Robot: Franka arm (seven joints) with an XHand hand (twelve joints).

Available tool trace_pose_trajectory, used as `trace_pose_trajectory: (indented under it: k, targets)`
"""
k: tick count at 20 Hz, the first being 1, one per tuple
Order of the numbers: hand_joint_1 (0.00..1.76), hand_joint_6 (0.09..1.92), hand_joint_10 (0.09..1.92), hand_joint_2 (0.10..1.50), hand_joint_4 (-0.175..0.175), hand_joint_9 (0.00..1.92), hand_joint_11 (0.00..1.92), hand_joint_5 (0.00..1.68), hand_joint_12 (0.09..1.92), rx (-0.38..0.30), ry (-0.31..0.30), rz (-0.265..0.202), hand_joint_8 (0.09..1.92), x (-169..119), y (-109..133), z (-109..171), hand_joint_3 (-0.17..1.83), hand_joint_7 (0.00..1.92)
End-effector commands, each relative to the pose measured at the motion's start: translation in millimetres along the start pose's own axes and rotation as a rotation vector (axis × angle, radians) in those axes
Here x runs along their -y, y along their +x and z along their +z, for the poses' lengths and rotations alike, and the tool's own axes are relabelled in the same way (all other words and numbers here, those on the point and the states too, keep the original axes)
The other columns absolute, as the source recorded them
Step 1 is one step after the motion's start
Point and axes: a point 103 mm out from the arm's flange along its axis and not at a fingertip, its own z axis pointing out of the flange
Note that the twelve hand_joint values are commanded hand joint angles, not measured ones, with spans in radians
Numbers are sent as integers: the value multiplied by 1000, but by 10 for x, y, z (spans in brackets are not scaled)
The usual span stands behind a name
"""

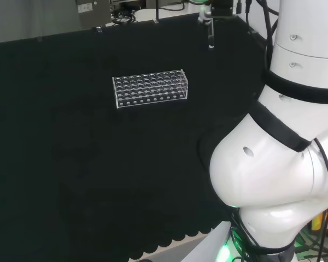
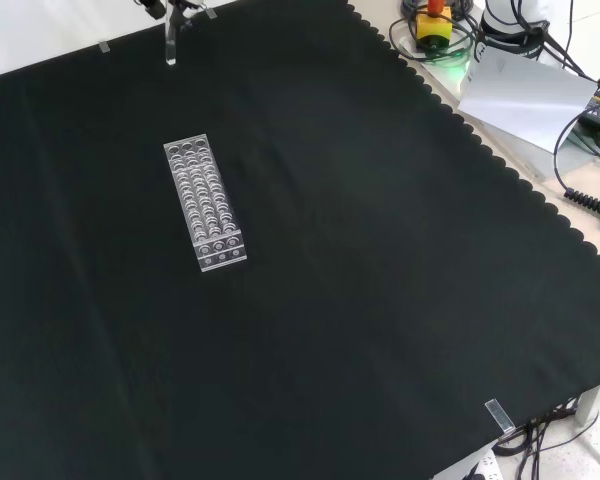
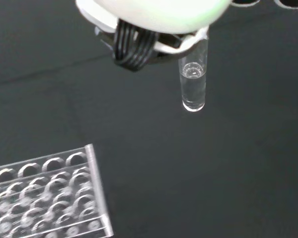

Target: Shake the test tube.

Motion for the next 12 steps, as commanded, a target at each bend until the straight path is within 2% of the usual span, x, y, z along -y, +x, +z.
trace_pose_trajectory:
  k: [1,7,12]
  targets:
    - [1217,637,526,664,-175,1583,1234,1283,889,-20,21,-105,548,47,502,107,646,1693]
    - [1217,637,526,664,-175,1582,1234,1283,890,-33,37,-204,548,111,1067,162,646,1693]
    - [1217,637,526,664,-175,1582,1234,1283,890,-74,67,-266,548,190,1435,215,647,1693]
